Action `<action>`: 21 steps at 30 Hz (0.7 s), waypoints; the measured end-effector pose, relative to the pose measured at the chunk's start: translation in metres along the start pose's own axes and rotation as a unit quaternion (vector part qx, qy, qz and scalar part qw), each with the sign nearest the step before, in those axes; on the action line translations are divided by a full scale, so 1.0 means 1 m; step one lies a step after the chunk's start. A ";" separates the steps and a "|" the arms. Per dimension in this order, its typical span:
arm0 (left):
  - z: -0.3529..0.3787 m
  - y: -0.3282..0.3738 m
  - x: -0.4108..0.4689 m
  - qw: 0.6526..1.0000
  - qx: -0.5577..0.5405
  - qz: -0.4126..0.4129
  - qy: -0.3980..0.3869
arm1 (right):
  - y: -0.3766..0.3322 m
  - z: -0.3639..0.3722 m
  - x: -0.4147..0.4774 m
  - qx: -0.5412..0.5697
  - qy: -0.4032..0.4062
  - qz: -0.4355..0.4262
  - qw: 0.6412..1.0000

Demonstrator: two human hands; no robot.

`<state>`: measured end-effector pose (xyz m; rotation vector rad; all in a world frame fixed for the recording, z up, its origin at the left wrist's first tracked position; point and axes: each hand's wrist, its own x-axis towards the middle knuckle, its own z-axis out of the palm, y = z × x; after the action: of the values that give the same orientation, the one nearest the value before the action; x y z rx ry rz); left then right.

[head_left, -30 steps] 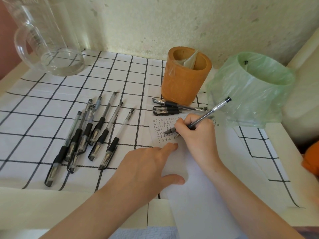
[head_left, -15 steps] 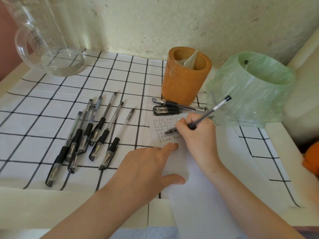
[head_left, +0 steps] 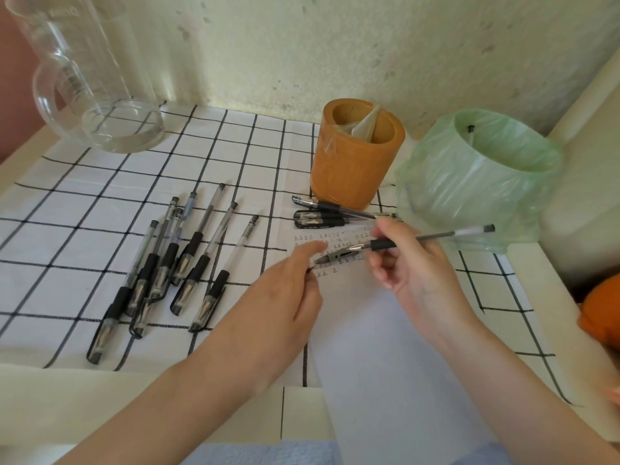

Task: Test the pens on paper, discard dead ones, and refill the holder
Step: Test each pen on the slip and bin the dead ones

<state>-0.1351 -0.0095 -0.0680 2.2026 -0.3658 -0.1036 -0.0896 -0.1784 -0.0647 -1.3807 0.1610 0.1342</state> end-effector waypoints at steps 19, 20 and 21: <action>0.002 0.003 0.006 0.996 -0.077 0.031 0.020 | -0.006 0.009 -0.016 -0.115 -0.067 0.007 0.991; 0.002 0.003 0.006 0.997 -0.073 0.026 0.024 | -0.005 0.010 -0.016 -0.123 -0.085 0.007 0.989; 0.001 0.002 0.006 0.996 -0.075 0.017 0.033 | -0.005 0.010 -0.017 -0.119 -0.098 0.009 0.988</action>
<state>-0.1304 -0.0133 -0.0663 2.0447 -0.3475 -0.0388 -0.1046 -0.1694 -0.0551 -1.5941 -0.0076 0.3120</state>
